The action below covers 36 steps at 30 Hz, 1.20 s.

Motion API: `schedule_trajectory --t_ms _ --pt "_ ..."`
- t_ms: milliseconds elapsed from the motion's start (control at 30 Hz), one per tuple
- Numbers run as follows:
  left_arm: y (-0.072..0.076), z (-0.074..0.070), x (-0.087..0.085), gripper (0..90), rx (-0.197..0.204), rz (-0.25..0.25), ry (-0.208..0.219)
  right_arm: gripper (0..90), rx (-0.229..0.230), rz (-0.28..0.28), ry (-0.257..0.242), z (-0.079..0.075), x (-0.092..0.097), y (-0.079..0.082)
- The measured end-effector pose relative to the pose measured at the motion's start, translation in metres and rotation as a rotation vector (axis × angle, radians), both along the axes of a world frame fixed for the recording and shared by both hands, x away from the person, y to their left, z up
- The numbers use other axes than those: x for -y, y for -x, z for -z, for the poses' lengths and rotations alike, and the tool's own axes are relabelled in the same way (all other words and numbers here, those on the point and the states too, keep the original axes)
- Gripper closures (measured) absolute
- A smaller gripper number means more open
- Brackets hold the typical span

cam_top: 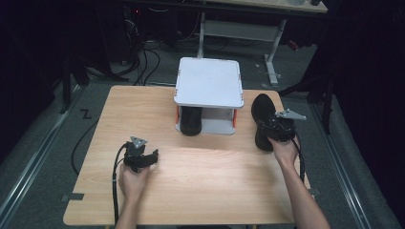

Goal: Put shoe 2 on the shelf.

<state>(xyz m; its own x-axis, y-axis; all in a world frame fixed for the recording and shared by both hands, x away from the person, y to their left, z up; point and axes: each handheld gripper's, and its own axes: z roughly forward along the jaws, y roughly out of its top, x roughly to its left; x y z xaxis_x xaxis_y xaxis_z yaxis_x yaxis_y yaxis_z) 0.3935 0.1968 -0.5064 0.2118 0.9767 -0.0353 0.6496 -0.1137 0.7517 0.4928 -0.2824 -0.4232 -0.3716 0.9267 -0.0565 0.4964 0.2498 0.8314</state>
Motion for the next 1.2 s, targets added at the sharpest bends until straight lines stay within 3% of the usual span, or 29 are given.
schedule_trajectory --t_ms 33,100,133,267,333,467,567,667,800,833,867,900,967,1033,1133,1200 --pt "0.000 0.000 0.000 32.2 -0.001 -0.005 0.003 42.0 0.000 0.000 0.000 0.000 0.000 0.000" --pt "0.000 0.000 -0.001 31.8 0.000 -0.012 0.003 42.1 -0.044 0.013 0.022 0.007 -0.001 -0.009" --pt "0.000 0.000 0.000 31.8 -0.001 -0.012 0.000 43.0 -0.093 0.005 0.040 0.015 -0.002 -0.016" --pt "0.000 0.000 0.001 31.6 -0.001 -0.012 -0.010 44.3 -0.135 0.019 0.079 0.026 -0.003 -0.021" --pt "0.000 0.000 0.001 31.7 0.000 -0.011 -0.011 50.3 -0.140 0.022 0.111 0.028 -0.004 -0.022" --pt "0.000 0.000 0.001 31.1 -0.002 -0.008 -0.020 55.7 -0.164 0.029 0.104 0.030 -0.002 -0.023" --pt "-0.001 0.000 0.001 31.4 -0.002 -0.007 -0.018 58.4 -0.208 0.035 0.075 0.034 0.000 -0.028" --pt "-0.001 0.000 0.002 31.5 -0.003 -0.008 -0.023 60.3 -0.204 0.034 0.082 0.034 -0.001 -0.028" --pt "-0.001 0.000 0.002 31.6 -0.003 -0.009 -0.023 66.1 -0.227 0.013 0.008 0.036 0.006 -0.029" --pt "-0.001 0.000 0.002 31.5 -0.003 -0.009 -0.025 79.9 -0.227 -0.008 0.019 0.035 0.004 -0.029" --pt "-0.001 0.000 0.002 31.5 -0.004 -0.008 -0.025 80.6 -0.231 -0.035 0.037 0.035 0.000 -0.028" --pt "-0.001 0.000 0.002 31.4 -0.004 -0.009 -0.027 80.9 -0.218 -0.022 0.082 0.034 -0.007 -0.027" --pt "-0.001 0.000 0.002 31.4 -0.003 -0.008 -0.028 80.8 -0.224 -0.023 0.063 0.035 -0.004 -0.028" --pt "-0.001 0.000 0.002 31.3 -0.003 -0.008 -0.028 80.1 -0.243 -0.029 -0.002 0.035 0.003 -0.029" --pt "-0.001 0.000 0.002 31.3 -0.003 -0.007 -0.028 80.0 -0.233 -0.031 0.043 0.035 -0.002 -0.028" --pt "-0.001 0.000 0.002 31.3 -0.003 -0.007 -0.028 80.4 -0.235 -0.034 0.036 0.035 -0.001 -0.029"
